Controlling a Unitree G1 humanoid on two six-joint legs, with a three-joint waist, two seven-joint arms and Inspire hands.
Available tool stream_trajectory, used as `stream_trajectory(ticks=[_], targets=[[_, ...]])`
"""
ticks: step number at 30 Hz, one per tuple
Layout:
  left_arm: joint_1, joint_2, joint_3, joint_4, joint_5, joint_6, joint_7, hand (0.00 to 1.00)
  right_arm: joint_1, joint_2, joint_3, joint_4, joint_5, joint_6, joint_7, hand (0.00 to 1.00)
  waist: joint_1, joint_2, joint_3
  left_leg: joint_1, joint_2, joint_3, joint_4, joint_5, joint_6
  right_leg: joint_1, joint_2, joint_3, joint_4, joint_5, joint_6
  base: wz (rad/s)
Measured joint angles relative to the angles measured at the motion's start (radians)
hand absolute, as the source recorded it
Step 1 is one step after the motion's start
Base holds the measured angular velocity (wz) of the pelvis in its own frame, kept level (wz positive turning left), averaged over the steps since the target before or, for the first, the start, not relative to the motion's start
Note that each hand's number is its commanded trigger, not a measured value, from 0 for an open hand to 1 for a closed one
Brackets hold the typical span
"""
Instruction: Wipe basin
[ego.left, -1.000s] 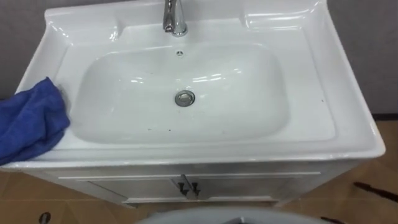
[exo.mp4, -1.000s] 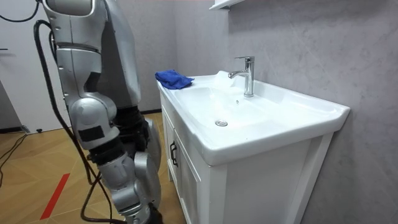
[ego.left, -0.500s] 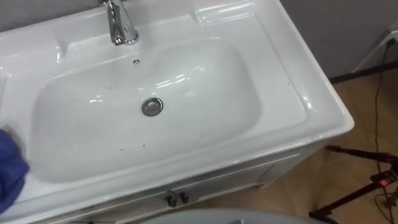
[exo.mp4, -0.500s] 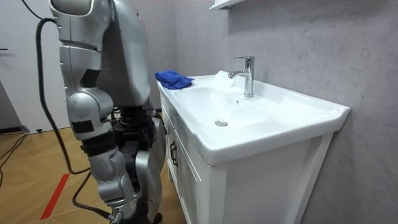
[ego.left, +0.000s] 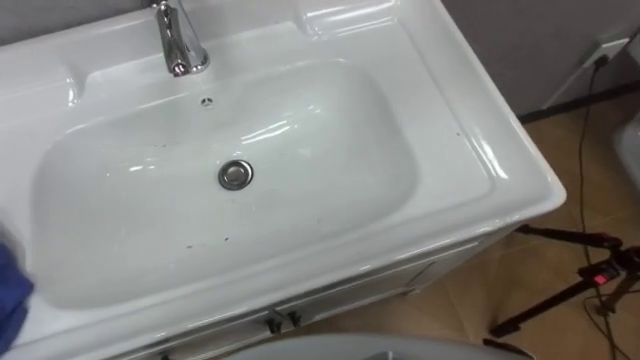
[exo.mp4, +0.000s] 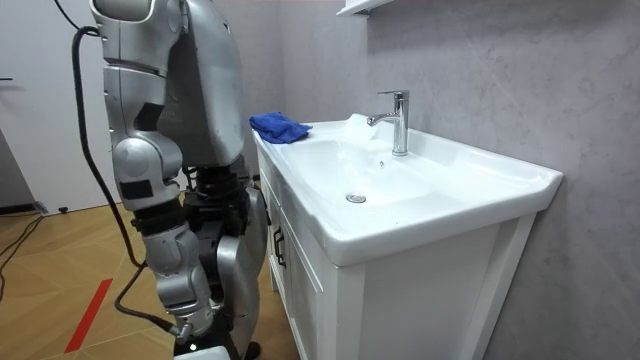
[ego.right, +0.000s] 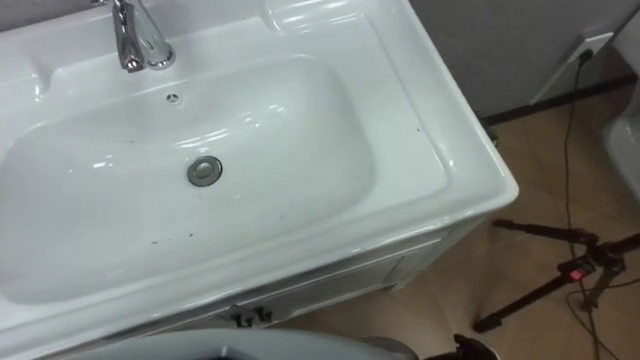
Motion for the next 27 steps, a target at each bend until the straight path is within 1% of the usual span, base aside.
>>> stream_trajectory(ticks=[2,5,7,11,14,17,20,22,25,27], targets=[[-0.001,0.002,-0.007,0.000,0.003,0.006,-0.008,0.00,0.000,0.001,0.001,0.000,-0.025,0.002,0.001,0.00,0.000,0.002,-0.0003,0.000,-0.001,0.000,0.000,-0.002,0.003,-0.001,-0.001,0.001,0.000,0.003,0.004,0.00],[-0.002,0.005,-0.019,-0.001,0.036,0.019,-0.013,0.00,0.000,0.002,0.002,0.000,-0.058,0.020,0.008,0.00,-0.005,0.005,-0.0020,-0.002,-0.004,0.001,0.006,-0.005,0.008,-0.007,-0.004,0.001,-0.002,0.005,0.008,0.02],[-0.008,0.006,-0.043,-0.001,0.079,0.033,-0.019,0.00,-0.001,0.002,0.002,0.000,-0.066,0.038,0.020,0.00,-0.005,0.005,-0.0032,-0.004,-0.004,0.001,0.015,-0.008,0.014,-0.008,-0.005,0.003,-0.001,0.007,0.012,0.00],[-0.009,0.007,-0.054,-0.002,0.119,0.044,-0.035,0.00,-0.001,0.005,0.002,0.000,-0.083,0.052,0.024,0.00,-0.005,0.006,-0.0039,-0.001,-0.005,0.001,0.016,-0.010,0.017,-0.008,-0.005,0.005,0.000,0.012,0.016,-0.01],[-0.010,0.006,-0.054,-0.001,0.131,0.058,-0.040,0.00,0.000,0.007,0.003,0.001,-0.101,0.066,0.034,0.00,-0.006,0.006,-0.0045,-0.001,-0.005,0.001,0.017,-0.010,0.017,-0.008,-0.006,0.005,0.000,0.015,0.017,-0.03],[-0.003,0.006,-0.055,-0.001,0.141,0.060,-0.054,0.00,0.000,0.007,0.004,0.001,-0.107,0.082,0.044,0.00,-0.007,0.006,-0.0045,0.000,-0.005,0.002,0.017,-0.010,0.017,-0.008,-0.006,0.007,0.001,0.016,0.017,0.00],[0.003,0.007,-0.079,0.000,0.140,0.078,-0.054,0.00,0.005,0.008,0.044,0.018,-0.113,0.093,0.044,0.00,-0.007,0.007,-0.0044,0.005,-0.006,0.001,0.017,-0.010,0.017,-0.008,-0.005,0.010,0.002,0.016,0.017,-0.01],[0.006,0.006,-0.093,-0.001,0.139,0.096,-0.055,0.00,0.002,0.013,0.071,0.030,-0.116,0.120,0.054,0.00,-0.005,0.008,-0.0051,0.010,-0.005,0.000,0.017,-0.010,0.017,-0.006,-0.004,0.018,0.003,0.016,0.017,-0.09],[0.013,0.005,-0.094,-0.001,0.139,0.115,-0.056,0.00,0.003,0.018,0.081,0.034,-0.126,0.138,0.068,0.00,-0.005,0.008,-0.0052,0.012,-0.006,0.000,0.017,-0.010,0.017,-0.006,-0.004,0.025,0.003,0.016,0.017,-0.08],[0.016,0.005,-0.094,-0.001,0.139,0.120,-0.058,0.00,0.003,0.018,0.082,0.034,-0.134,0.154,0.081,0.00,-0.005,0.007,-0.0052,0.014,-0.006,0.000,0.017,-0.010,0.017,-0.006,-0.004,0.030,0.004,0.016,0.017,-0.08]])
